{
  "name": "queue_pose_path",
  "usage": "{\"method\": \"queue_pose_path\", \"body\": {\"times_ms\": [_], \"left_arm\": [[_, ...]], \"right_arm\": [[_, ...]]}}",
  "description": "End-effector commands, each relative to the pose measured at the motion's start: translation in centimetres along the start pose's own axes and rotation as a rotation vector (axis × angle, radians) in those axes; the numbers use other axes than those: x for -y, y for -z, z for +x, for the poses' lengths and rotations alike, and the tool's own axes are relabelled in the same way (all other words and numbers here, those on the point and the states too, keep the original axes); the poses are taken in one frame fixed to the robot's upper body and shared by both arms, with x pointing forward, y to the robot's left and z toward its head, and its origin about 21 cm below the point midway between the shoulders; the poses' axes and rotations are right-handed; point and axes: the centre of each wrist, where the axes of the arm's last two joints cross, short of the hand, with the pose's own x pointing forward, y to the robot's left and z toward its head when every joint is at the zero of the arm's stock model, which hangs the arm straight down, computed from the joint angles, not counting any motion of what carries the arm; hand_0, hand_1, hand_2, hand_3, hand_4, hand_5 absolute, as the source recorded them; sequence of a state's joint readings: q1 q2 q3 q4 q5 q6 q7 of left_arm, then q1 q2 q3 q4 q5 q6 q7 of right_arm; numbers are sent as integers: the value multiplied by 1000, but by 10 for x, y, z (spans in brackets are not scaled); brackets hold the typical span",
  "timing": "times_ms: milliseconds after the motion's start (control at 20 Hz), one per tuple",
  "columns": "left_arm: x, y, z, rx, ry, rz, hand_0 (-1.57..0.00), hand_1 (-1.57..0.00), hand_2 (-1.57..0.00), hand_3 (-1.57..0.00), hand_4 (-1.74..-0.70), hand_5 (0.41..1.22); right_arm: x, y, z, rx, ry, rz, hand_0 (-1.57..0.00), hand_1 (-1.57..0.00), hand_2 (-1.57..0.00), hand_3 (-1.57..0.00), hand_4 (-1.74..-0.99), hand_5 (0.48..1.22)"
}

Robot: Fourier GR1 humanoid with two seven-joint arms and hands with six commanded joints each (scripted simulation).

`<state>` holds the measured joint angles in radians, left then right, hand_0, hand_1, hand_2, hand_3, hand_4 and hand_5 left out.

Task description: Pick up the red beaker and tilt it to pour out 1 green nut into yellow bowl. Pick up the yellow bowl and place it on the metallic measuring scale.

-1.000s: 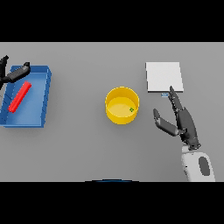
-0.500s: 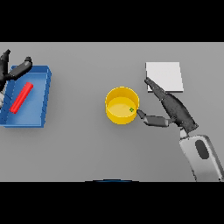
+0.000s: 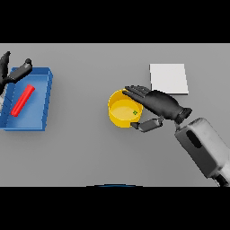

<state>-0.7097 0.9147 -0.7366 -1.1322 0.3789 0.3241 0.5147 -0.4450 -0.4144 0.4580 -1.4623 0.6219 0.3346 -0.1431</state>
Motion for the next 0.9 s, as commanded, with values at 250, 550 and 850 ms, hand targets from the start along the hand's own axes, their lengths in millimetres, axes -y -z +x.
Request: {"method": "queue_pose_path", "body": {"times_ms": [250,550,850], "left_arm": [[-6,-1,-6,15,-32,1,1,1,1,1,-780,721],[2,-1,-5,14,-35,-10,1,1,1,1,-798,727],[-3,-1,-1,22,-40,-6,1,1,1,1,-797,723]], "right_arm": [[2,20,8,31,-109,150,1,1,1,1,-1214,648],[-5,31,1,49,-155,237,1,1,1,1,-1242,664],[-19,40,-1,28,-174,317,1,1,1,1,-1277,692]]}}
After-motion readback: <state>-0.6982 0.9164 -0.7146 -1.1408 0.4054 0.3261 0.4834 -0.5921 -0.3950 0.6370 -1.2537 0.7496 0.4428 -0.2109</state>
